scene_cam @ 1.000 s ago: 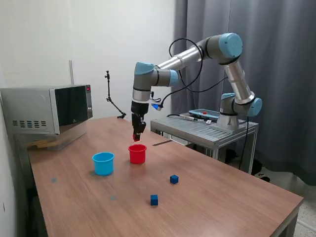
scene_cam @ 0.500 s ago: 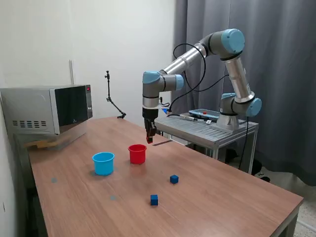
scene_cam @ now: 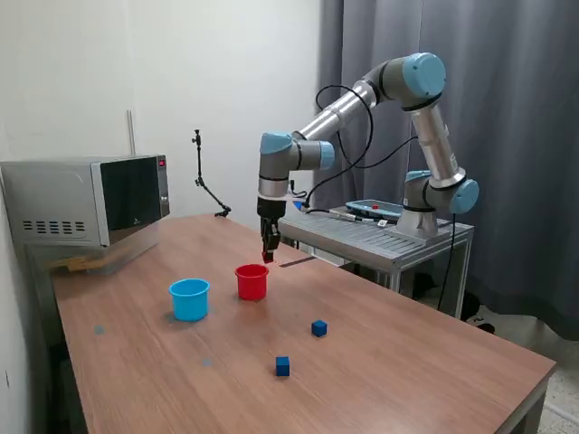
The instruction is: Place red objects in the red bin, and blue objects in the blue bin.
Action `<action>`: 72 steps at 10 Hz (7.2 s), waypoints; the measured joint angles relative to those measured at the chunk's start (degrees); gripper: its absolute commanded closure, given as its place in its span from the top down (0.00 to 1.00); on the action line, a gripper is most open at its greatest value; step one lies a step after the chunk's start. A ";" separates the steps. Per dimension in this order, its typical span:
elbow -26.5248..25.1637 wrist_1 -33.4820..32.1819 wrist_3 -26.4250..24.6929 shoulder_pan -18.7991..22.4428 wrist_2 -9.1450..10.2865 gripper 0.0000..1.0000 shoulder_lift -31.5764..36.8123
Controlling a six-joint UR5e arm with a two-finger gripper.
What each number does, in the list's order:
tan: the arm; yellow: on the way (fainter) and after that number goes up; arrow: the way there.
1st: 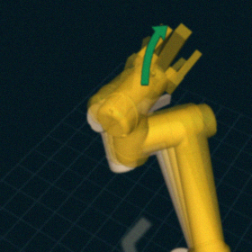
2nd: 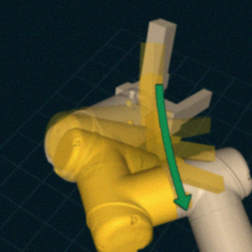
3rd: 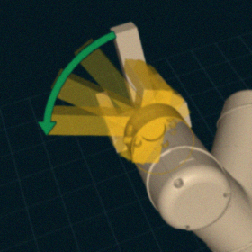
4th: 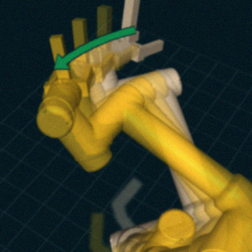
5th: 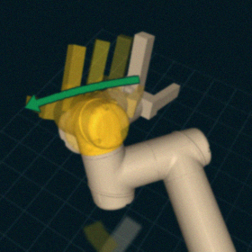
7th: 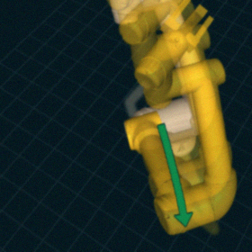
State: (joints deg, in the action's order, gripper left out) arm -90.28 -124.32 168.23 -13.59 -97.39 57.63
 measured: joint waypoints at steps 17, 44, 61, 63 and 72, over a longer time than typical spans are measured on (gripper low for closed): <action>1.55 -3.75 0.61 -1.57 2.86 1.00 -3.07; 3.66 -5.29 15.29 15.66 9.15 1.00 -10.69; 4.76 -5.12 9.86 15.84 8.81 1.00 -12.36; 4.70 -5.16 9.62 16.03 8.84 1.00 -12.48; 4.75 -5.22 9.57 16.78 8.71 0.00 -13.15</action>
State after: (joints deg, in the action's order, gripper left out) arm -85.53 -129.55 177.80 3.19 -88.68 44.48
